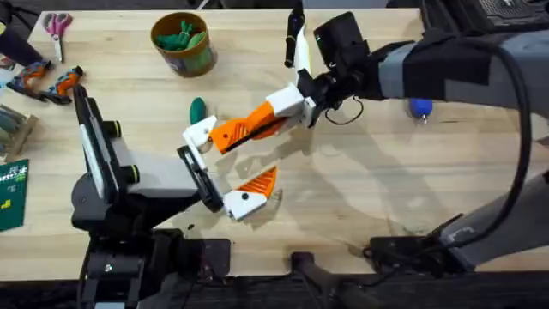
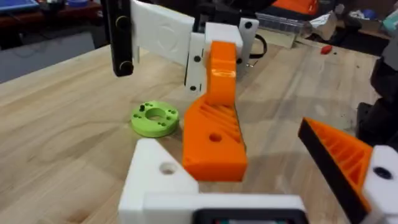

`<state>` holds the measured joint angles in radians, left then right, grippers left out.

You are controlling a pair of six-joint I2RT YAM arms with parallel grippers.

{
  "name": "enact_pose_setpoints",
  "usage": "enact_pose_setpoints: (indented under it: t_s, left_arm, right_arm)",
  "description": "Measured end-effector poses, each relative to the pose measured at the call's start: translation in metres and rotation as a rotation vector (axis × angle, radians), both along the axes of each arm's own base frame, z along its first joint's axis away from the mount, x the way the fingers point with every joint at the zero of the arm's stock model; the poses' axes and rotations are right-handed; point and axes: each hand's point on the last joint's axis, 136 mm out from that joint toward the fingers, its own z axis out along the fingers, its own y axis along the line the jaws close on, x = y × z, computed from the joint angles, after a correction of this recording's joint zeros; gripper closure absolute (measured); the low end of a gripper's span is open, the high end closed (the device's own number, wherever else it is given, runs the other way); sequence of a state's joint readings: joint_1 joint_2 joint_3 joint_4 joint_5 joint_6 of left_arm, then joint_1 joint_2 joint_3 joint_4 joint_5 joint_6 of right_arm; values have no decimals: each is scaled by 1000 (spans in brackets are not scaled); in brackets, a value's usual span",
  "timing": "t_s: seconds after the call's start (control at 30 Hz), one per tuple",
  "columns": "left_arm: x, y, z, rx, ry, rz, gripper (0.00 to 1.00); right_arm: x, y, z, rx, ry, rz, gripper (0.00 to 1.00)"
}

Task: Pick up the gripper from the table and insert it into the empty holder that is missing its gripper. Then pick up a screw, insert it into the mounting hole, and use the screwdriver to tighten it. Finally, clean up the table by picking up the vegetable and placing it into the bucket.

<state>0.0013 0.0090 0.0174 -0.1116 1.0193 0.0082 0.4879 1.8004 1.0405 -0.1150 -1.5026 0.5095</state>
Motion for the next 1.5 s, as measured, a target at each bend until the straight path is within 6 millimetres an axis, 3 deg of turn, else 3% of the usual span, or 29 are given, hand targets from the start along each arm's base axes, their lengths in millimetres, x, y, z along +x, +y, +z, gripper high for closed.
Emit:
enact_pose_setpoints:
  t_s: [0.63,0.83,1.5]
  left_arm:
    - [-2,-1,0,-1,1,-10,15]
    - [-2,-1,0,-2,2,-11,15]
    - [-2,-1,0,-1,2,-14,15]
  right_arm:
    - [-6,2,-1,-7,23,17,990]
    - [-3,4,-18,-24,65,20,990]
    - [0,5,-15,6,22,24,990]
